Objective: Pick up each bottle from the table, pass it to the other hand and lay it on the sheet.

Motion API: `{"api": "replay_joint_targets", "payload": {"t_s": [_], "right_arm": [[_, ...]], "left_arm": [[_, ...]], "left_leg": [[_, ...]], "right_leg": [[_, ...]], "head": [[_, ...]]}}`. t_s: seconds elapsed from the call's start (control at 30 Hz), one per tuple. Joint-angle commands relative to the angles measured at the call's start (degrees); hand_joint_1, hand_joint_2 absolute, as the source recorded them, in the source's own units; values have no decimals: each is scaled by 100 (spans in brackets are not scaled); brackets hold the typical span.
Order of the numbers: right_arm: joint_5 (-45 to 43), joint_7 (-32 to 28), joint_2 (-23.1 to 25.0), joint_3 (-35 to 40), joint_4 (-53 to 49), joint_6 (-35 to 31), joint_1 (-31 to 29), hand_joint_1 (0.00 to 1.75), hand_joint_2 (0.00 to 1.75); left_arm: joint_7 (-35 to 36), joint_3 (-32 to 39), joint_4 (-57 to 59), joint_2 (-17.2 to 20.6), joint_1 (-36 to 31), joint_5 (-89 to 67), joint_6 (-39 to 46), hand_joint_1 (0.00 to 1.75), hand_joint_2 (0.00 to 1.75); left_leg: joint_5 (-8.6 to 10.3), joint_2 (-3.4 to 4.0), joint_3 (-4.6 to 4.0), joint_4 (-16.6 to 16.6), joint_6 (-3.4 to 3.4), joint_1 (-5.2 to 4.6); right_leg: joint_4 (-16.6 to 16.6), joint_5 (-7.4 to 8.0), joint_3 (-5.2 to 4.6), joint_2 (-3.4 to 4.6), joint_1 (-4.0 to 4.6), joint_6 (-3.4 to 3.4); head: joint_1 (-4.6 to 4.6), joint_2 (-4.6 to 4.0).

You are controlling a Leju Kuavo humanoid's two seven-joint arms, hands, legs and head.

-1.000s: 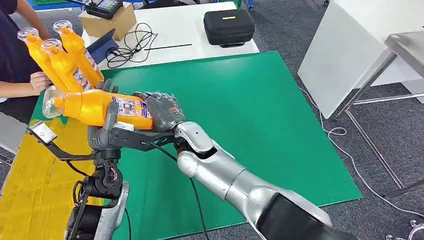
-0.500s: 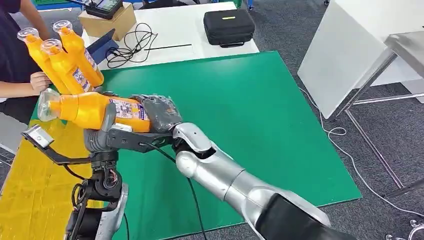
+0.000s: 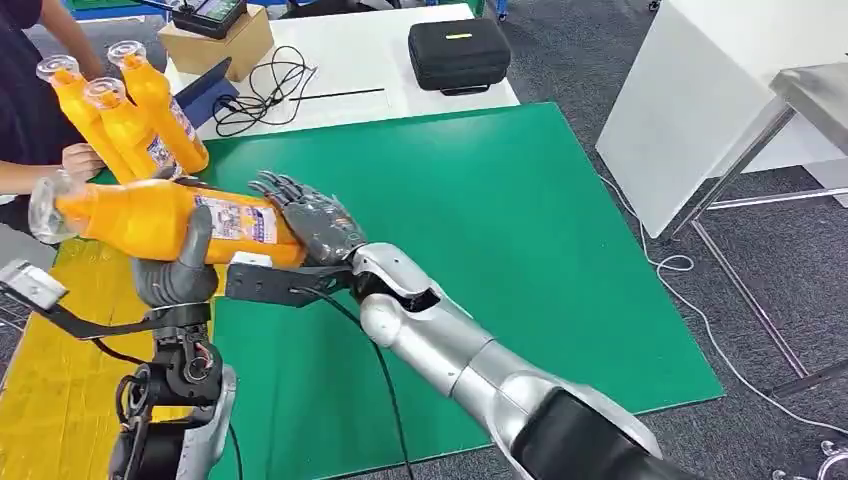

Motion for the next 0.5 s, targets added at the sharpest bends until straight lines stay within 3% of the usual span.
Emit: {"api": "replay_joint_targets", "payload": {"t_s": [0.03,0.2,0.3,0.37,0.43,0.5], "right_arm": [[214,-383,-795,-1356,-1480,286,979,0,0],[228,-398,-1016,-1421,-1835,376,1181,0,0],[54,-440,-1233,-1510,-2051,457,1249,0,0],[-6,-461,-1275,-1563,-2160,452,1291,0,0],[-129,-506,-1324,-1576,-2283,448,1315,0,0],[-155,-508,-1351,-1576,-2338,460,1304,0,0]], "left_arm": [[-249,714,301,406,-151,-392,-135,175,175],[-313,731,844,713,-348,-800,25,175,175],[-784,804,1280,939,-561,-2402,1013,175,175],[-788,847,1403,1000,-620,-2621,1165,175,175],[-773,644,1701,1208,-738,-3809,1901,175,175],[-807,669,1869,1217,-809,-3814,1897,175,175]], "left_leg": [[-1,-18,26,-12,-4,1],[-5,-21,28,-8,-8,0],[-3,-20,30,-9,-7,-1],[1,-21,17,-6,-5,0],[-3,-16,21,-3,-7,0],[1,-15,12,-5,-4,-2]], "right_leg": [[-13,-8,34,-24,1,0],[-7,-13,37,-29,1,-3],[-8,-11,36,-26,-1,-3],[-6,-6,23,-25,0,-2],[-3,-9,25,-22,1,-2],[-3,-4,14,-17,-1,-1]], "head": [[0,0],[2,0],[-2,0],[-2,0],[-2,0],[-2,0]]}}
